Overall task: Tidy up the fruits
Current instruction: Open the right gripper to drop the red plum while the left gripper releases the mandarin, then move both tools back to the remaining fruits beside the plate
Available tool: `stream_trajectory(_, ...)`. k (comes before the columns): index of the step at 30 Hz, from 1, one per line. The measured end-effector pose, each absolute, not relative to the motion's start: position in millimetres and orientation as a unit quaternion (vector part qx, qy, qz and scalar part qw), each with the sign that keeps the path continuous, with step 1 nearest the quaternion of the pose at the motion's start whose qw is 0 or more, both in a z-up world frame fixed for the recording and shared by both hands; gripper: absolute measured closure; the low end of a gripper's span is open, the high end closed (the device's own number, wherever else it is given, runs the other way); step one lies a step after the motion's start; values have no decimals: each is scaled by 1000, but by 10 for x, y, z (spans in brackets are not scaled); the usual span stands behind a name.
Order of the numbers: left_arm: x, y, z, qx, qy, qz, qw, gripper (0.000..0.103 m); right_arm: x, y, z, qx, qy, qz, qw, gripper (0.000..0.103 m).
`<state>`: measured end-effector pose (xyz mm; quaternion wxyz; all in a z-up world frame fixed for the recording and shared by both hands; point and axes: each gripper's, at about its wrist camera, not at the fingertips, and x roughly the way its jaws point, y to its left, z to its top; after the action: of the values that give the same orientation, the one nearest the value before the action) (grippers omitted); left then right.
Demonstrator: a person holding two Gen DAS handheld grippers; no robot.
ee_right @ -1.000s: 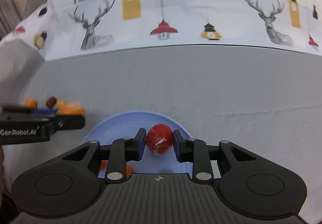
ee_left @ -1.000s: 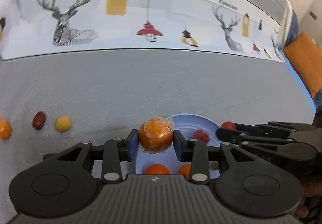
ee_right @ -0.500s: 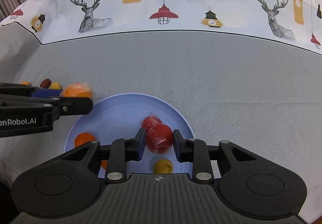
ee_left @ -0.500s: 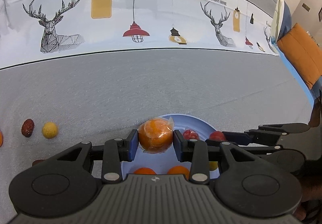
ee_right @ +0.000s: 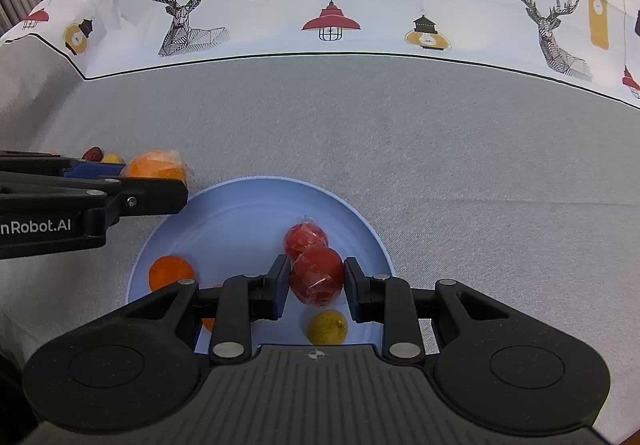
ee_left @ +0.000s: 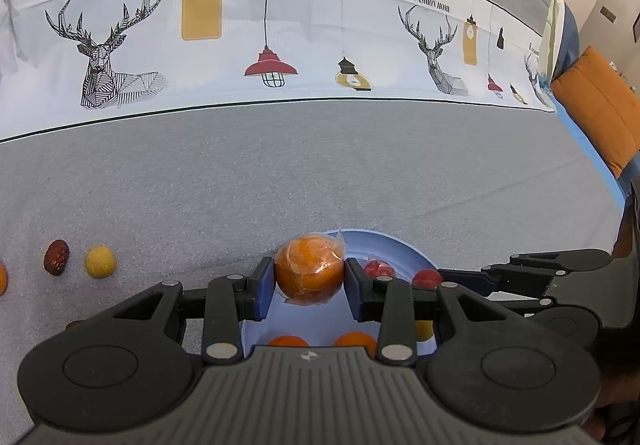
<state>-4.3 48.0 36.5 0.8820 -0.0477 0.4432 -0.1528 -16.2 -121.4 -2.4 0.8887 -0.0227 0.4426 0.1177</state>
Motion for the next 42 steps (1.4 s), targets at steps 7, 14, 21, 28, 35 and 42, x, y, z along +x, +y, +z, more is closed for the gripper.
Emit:
stream_trajectory(7, -54, 477, 363, -49, 442, -155, 882, 62, -162, -1213, -30, -22, 443, 119, 889, 73)
stream_trajectory(14, -58, 480, 366, -55, 440, -160, 882, 59, -160, -1214, -21, -19, 441, 115, 890, 66)
stream_trajectory(21, -82, 472, 376, -58, 433, -165, 884, 56, -173, -1205, 6, -19, 435, 111, 893, 54)
stream_trajectory(28, -72, 517, 379, -61, 429, -158, 887, 56, -161, -1189, 18, -22, 433, 107, 895, 53)
stream_trajectory(35, -82, 582, 397, -62, 421, -144, 893, 58, -155, -1152, 23, -22, 425, 98, 900, 53)
stream_trajectory(42, -43, 777, 466, -75, 405, -104, 905, 74, -146, -1153, 129, -1, 388, 72, 919, 53)
